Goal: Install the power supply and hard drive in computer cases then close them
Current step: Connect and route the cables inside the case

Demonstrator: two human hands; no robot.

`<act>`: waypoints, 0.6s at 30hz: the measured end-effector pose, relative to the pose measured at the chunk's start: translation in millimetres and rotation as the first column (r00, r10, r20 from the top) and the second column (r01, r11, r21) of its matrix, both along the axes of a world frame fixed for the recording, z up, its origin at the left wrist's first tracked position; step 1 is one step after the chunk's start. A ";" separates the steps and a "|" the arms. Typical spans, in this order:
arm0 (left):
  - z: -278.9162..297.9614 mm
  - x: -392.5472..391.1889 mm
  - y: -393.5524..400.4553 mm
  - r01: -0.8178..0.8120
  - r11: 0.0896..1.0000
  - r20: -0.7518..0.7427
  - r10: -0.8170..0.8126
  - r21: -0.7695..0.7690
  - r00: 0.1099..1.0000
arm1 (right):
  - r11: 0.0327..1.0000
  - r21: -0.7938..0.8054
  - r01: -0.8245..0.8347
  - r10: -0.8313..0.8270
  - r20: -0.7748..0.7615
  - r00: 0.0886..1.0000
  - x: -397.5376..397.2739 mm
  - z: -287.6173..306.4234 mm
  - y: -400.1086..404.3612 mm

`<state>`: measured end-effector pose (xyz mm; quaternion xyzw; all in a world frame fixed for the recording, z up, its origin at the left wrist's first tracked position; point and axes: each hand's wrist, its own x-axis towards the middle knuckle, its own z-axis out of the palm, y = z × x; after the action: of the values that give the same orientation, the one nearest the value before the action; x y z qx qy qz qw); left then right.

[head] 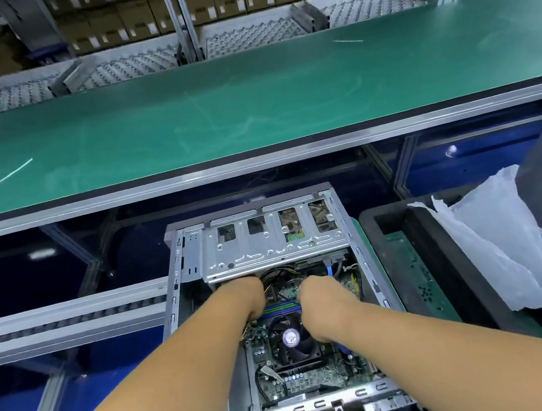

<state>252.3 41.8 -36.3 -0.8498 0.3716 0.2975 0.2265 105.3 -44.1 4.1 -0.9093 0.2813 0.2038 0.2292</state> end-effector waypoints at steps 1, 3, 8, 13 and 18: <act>-0.3 1.5 0.4 0.020 1.000 -0.003 -0.020 0.025 1.000 | 1.000 0.015 0.003 -0.003 0.001 1.000 0.8 0.0 -0.7; 0.1 4.1 0.3 0.042 0.998 -0.029 -0.041 0.037 0.999 | 0.998 0.060 0.014 -0.015 0.014 1.000 1.2 -1.7 -2.4; -6.0 8.1 3.3 -0.062 0.998 -0.027 0.061 -0.009 0.998 | 0.990 0.124 0.064 -0.070 0.040 0.997 -2.7 -14.0 -1.9; -0.9 7.5 6.1 -0.325 0.936 -0.141 0.306 -0.133 0.941 | 0.993 0.116 0.011 -0.020 0.082 0.996 1.6 -15.0 2.1; -3.1 9.1 13.0 -0.456 0.854 -0.285 0.386 -0.249 0.878 | 0.997 0.034 -0.067 0.062 0.123 0.990 12.3 -17.2 6.7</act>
<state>261.4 54.9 -39.4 -0.8962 0.2404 0.3721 -0.0237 117.6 -37.4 -13.1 -0.9242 0.2332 0.1603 0.2564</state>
